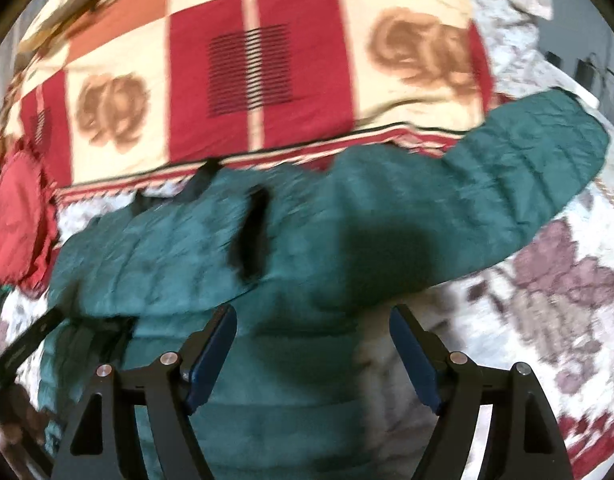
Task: Fold large clothes
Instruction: 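Grasp the other sleeve cuff with the right tool, then lift the sleeve with the right tool and fold it over the jacket body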
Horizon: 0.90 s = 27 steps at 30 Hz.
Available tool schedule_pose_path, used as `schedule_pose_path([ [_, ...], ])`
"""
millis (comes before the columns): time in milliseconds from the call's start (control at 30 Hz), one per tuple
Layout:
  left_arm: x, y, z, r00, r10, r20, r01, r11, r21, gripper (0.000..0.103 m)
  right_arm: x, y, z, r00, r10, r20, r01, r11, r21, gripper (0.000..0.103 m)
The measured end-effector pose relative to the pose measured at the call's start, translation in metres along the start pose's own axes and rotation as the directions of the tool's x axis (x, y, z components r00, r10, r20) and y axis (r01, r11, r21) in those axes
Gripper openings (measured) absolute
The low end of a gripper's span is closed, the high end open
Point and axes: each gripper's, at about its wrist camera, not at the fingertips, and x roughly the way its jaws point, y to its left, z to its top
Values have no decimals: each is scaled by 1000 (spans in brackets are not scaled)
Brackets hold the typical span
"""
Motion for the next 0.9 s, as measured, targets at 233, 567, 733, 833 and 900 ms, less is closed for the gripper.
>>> schedule_pose_path([
  [233, 3, -6, -3, 999, -31, -17, 31, 1000, -4, 56, -4, -98, 34, 992, -111, 53, 100, 978, 184, 76],
  [567, -2, -4, -2, 998, -56, 18, 57, 998, -39, 56, -28, -220, 57, 976, -164, 147, 85, 895, 438, 76],
  [733, -3, -3, -1, 998, -59, 17, 60, 997, -46, 56, -22, -249, 65, 975, -89, 205, -33, 851, 525, 76],
  [833, -1, -2, -1, 999, -51, 10, 52, 998, -46, 56, -14, -248, 74, 976, -68, 208, -54, 848, 528, 69],
  [900, 0, -2, -2, 999, -51, 3, 51, 998, -46, 56, -9, -249, 81, 976, -65, 209, -57, 846, 530, 67],
])
